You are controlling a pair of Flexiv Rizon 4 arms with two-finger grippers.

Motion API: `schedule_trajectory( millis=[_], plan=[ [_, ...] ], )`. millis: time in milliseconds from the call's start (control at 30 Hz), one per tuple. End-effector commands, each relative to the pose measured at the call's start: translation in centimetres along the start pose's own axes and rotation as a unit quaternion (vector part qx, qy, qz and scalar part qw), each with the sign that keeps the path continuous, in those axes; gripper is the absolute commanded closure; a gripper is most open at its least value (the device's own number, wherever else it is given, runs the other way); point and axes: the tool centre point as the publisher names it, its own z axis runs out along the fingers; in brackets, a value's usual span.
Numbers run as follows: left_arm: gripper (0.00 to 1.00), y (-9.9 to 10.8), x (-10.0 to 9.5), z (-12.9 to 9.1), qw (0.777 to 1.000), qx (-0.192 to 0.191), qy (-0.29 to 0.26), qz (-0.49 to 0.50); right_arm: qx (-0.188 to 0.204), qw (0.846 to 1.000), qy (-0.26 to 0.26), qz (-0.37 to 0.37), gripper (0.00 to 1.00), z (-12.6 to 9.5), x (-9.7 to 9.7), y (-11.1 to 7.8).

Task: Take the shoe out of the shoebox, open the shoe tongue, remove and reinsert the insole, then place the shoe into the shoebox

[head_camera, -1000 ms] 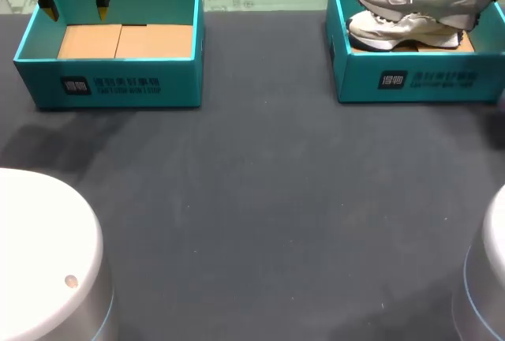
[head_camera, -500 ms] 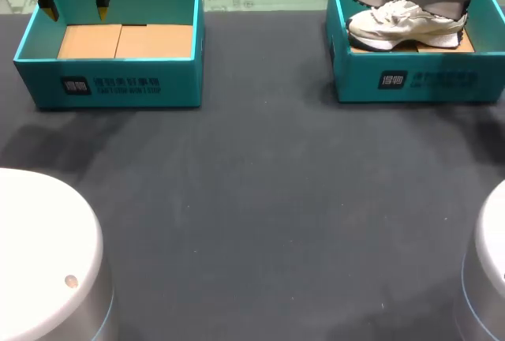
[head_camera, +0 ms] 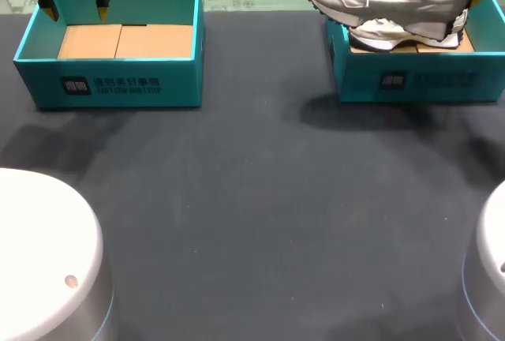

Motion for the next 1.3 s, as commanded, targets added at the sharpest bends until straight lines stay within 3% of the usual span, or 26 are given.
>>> schedule_trajectory(
  millis=[33,300,767,933,1300],
  plan=[
    [0.0,0.0,0.0,0.0,1.0,0.0,0.0,0.0,-0.005,1.0,0.003,0.001,1.0,-0.1,-0.2,-0.3],
    [0.0,0.0,0.0,0.0,1.0,0.0,0.0,0.0,-0.004,1.0,0.001,-0.004,1.0,0.0,0.3,-0.7],
    [0.0,0.0,0.0,0.0,1.0,0.0,0.0,0.0,-0.028,0.999,-0.021,-0.027,1.0,1.8,7.2,-12.7],
    [0.0,0.0,0.0,0.0,1.0,0.0,0.0,0.0,-0.005,0.999,-0.027,-0.036,1.0,2.7,9.8,-16.3],
    [0.0,0.0,0.0,0.0,1.0,0.0,0.0,0.0,-0.005,0.999,-0.027,-0.036,1.0,2.7,9.8,-16.3]
  ],
)
